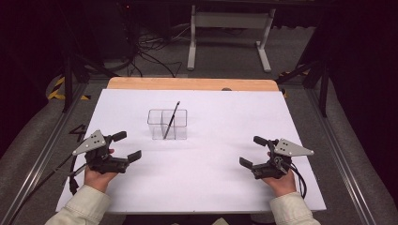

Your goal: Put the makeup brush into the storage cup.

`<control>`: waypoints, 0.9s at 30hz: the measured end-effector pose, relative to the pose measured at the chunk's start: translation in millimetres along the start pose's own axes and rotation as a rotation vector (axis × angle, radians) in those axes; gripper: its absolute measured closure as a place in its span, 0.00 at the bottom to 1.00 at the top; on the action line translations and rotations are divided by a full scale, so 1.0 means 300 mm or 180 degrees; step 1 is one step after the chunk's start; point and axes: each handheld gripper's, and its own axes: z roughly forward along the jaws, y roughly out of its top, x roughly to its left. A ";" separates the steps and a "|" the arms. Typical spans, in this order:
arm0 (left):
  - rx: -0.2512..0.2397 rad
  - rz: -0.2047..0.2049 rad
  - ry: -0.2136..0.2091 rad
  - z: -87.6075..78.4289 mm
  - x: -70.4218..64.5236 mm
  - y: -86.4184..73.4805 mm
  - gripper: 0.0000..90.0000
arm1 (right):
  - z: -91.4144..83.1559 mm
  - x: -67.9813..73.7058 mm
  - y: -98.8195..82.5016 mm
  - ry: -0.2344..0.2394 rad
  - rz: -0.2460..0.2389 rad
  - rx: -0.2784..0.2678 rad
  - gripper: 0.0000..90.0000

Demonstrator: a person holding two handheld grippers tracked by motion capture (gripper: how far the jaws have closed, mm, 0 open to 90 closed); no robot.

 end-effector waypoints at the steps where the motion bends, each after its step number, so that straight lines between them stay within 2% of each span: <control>1: 0.0002 -0.0012 0.0004 -0.002 0.000 -0.008 0.02 | 0.001 0.001 -0.001 -0.0005 -0.0006 0.0002 0.00; 4: 0.0064 -0.0040 0.0017 0.000 0.001 -0.029 0.02 | 0.001 -0.002 -0.005 -0.0018 0.0005 0.0013 0.00; 9: 0.0065 -0.0050 0.0037 -0.004 -0.002 -0.060 0.02 | -0.003 -0.007 -0.015 -0.0074 0.0055 0.0023 0.00; 13: 0.0066 -0.0070 0.0061 0.005 -0.009 -0.097 0.02 | -0.006 -0.008 -0.029 -0.0098 0.0086 -0.0030 0.00; 15: 0.0094 -0.0027 0.0071 0.009 -0.010 -0.108 0.02 | -0.008 -0.008 -0.038 -0.0125 0.0089 -0.0081 0.00; 19: 0.0041 0.0016 0.0101 0.009 -0.012 -0.133 0.02 | -0.010 -0.011 -0.062 -0.0191 0.0054 -0.0130 0.00; 22: 0.0021 -0.0025 0.0119 0.007 -0.007 -0.143 0.02 | -0.008 -0.013 -0.079 -0.0222 0.0008 -0.0115 0.00; 25: 0.0036 -0.0007 0.0107 0.009 -0.006 -0.146 0.02 | -0.004 -0.015 -0.097 -0.0180 0.0081 -0.0130 0.00; 27: 0.0040 0.0019 0.0096 0.014 -0.007 -0.150 0.02 | 0.001 -0.013 -0.101 -0.0160 0.0073 -0.0114 0.00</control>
